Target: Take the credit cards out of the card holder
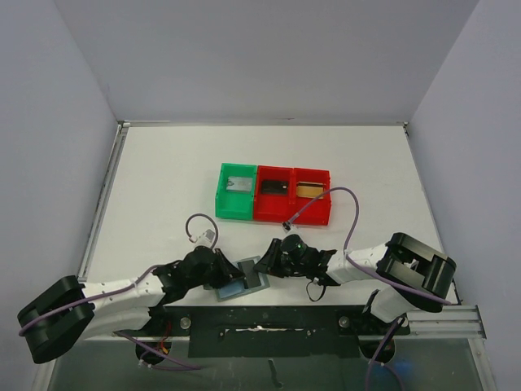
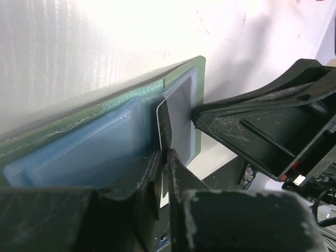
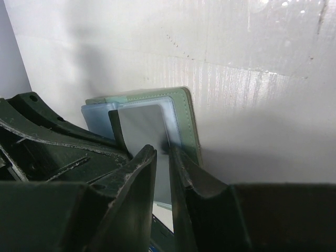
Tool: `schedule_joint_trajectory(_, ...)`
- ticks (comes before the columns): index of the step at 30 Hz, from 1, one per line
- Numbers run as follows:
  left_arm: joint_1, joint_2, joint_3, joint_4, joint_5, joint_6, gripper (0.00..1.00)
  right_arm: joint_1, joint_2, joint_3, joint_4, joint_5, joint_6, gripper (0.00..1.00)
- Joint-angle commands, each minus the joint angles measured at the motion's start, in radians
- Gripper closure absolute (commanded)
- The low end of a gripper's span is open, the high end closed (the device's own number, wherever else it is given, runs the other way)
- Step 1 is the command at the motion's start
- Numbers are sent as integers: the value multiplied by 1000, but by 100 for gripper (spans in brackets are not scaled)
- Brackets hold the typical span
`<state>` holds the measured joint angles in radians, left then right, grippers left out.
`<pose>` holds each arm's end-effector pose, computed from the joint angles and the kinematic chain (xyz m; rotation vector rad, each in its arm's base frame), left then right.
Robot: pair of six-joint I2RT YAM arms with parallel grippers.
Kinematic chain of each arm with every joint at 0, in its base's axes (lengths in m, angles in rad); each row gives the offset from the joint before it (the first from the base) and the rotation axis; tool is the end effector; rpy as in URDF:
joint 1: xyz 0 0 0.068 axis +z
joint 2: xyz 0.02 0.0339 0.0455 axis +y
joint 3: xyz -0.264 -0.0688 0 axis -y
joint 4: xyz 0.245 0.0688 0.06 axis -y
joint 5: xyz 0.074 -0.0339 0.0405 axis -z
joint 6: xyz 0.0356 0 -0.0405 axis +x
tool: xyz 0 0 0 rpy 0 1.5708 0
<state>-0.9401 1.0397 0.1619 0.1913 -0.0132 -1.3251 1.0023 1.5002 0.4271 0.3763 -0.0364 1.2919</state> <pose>0.1028 -0.1400 0.1215 -0.4946 2.4958 -1.0836 0.1362 0.2157 0.1199 0.3519 2.5657 1.1221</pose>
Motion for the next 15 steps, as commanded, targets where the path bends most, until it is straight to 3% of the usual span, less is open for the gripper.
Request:
schedule_joint_trajectory(1,-2,-48,-12,76,13,-24,98,11,43,-27,-111,2,-21,80)
schedule_joint_trajectory(15,11,-142,14,-102,9,6,100,8,28,-16,-154,18,-35,80)
